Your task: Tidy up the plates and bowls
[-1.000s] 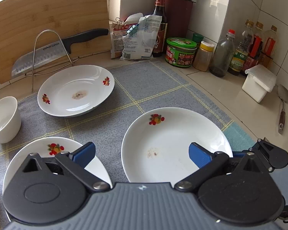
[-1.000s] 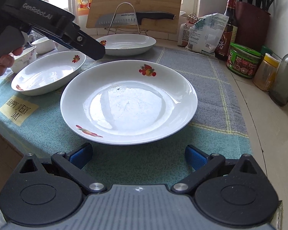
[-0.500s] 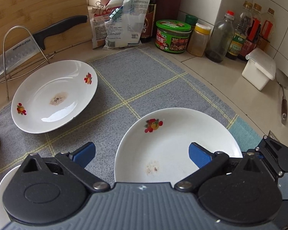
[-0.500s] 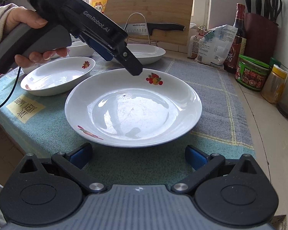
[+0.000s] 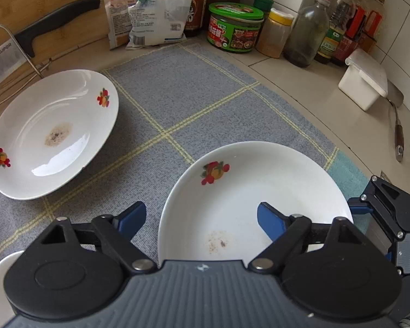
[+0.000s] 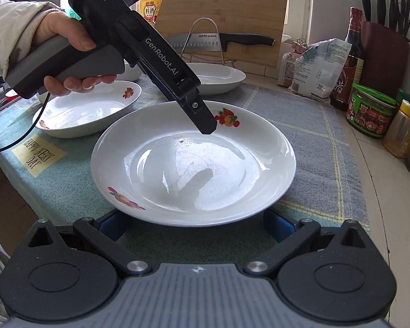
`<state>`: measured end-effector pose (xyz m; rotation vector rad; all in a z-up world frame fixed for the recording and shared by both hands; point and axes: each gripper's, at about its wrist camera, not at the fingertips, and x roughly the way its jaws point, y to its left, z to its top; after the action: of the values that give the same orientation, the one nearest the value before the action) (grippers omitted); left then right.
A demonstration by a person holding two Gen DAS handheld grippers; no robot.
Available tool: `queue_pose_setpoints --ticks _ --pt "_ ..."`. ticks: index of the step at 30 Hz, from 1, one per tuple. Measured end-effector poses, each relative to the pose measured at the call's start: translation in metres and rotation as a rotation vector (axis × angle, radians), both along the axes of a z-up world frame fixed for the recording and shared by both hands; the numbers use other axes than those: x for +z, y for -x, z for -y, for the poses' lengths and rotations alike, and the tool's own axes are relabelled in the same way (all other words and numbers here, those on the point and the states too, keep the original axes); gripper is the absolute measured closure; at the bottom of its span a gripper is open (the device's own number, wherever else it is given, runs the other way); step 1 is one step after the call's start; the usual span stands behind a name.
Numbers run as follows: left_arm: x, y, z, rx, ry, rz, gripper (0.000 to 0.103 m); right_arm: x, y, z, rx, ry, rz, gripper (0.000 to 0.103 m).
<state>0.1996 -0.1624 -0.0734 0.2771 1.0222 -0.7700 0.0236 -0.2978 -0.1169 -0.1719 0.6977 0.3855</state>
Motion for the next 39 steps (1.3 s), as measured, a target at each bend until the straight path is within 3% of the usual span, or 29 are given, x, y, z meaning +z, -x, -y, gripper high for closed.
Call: queue_pose_setpoints --ticks 10,20,39 --pt "-0.002 -0.008 0.006 -0.06 0.004 -0.064 0.034 0.001 -0.003 -0.003 0.011 0.005 -0.016 0.0" --pt "-0.006 -0.014 0.006 -0.103 0.008 -0.1 0.034 0.003 -0.007 -0.004 0.026 0.008 -0.03 0.0" --pt "-0.001 -0.015 0.006 -0.122 0.009 -0.086 0.034 0.005 -0.015 -0.006 0.021 0.035 -0.08 0.0"
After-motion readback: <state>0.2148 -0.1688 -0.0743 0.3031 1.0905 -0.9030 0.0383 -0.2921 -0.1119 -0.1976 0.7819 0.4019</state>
